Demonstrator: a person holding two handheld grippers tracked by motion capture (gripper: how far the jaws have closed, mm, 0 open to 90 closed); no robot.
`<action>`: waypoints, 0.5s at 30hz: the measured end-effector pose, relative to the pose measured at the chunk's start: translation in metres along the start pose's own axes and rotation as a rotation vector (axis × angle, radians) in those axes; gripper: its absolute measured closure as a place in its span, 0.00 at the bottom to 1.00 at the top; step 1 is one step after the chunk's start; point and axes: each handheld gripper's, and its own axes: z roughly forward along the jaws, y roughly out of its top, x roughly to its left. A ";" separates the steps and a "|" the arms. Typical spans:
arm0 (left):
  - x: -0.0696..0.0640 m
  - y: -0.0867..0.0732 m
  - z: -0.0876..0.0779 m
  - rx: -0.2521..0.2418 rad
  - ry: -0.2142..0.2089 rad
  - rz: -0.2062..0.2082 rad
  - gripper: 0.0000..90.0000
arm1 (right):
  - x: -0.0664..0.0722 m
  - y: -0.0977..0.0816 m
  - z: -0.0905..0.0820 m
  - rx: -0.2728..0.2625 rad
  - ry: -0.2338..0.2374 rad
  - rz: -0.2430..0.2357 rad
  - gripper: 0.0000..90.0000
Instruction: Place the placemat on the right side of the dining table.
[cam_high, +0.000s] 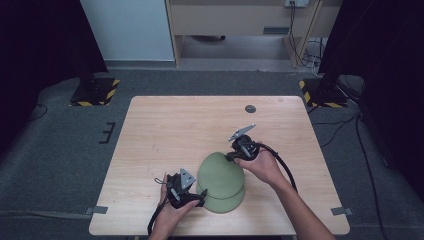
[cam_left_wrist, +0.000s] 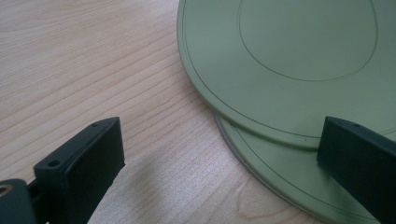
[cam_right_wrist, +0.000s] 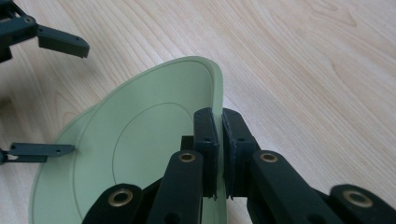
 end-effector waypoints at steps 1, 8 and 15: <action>0.000 0.000 0.000 -0.001 0.001 0.000 0.01 | 0.001 0.001 -0.003 -0.003 0.002 0.004 0.95; 0.000 0.000 -0.001 -0.001 0.007 -0.001 0.02 | 0.006 0.011 -0.028 -0.057 0.004 0.021 0.95; 0.004 0.000 -0.001 0.002 0.026 -0.017 0.02 | 0.006 0.016 -0.046 -0.103 0.011 0.042 0.96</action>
